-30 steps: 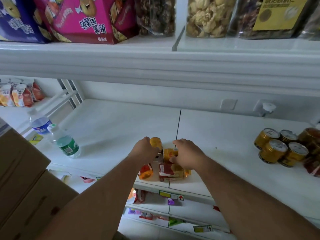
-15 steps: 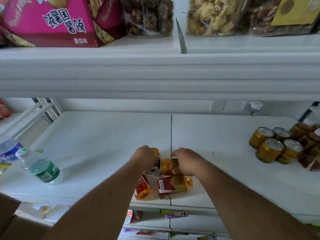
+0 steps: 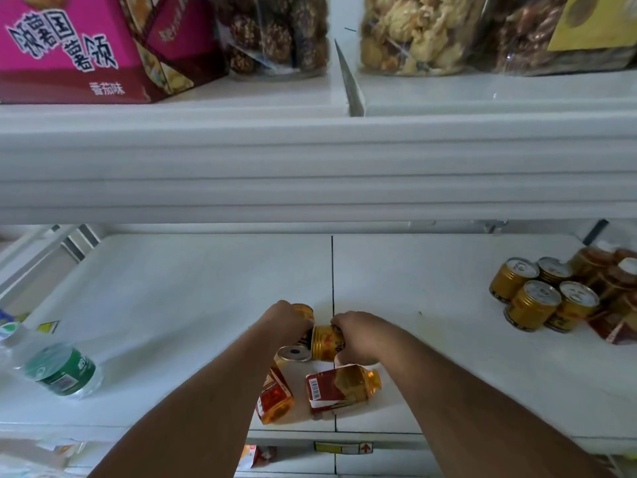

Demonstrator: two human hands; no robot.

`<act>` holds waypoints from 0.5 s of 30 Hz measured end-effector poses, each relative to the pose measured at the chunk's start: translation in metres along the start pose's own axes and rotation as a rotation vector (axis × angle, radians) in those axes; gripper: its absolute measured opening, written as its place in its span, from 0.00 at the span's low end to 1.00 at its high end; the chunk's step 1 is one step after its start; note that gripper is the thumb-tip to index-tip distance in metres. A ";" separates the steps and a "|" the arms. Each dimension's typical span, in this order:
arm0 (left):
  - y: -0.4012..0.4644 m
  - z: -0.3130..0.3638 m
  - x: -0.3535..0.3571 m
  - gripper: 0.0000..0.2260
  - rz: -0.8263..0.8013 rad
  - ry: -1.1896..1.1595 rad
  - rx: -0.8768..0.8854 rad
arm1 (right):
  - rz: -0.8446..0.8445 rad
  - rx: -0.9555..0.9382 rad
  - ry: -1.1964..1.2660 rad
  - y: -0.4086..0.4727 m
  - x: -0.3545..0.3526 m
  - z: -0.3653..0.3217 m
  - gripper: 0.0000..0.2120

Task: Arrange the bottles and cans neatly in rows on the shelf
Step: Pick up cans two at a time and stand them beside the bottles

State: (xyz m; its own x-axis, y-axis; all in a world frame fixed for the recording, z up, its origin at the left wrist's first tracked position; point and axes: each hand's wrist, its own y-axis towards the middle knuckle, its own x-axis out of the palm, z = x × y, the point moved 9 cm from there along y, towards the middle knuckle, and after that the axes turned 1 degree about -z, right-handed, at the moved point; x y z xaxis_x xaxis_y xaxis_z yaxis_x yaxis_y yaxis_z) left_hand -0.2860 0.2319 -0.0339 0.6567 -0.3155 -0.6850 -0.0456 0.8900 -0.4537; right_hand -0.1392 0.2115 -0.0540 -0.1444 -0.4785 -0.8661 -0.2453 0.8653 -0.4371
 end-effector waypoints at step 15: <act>-0.002 -0.009 -0.030 0.16 0.175 -0.284 -0.017 | 0.220 0.039 0.360 -0.023 -0.035 0.033 0.28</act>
State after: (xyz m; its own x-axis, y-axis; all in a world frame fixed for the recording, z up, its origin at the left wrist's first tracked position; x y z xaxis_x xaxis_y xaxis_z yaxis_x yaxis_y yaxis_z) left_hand -0.3120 0.2368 -0.0173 0.8213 -0.0516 -0.5682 -0.1872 0.9164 -0.3538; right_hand -0.0969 0.2135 -0.0222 -0.5163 -0.2978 -0.8029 -0.1362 0.9542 -0.2664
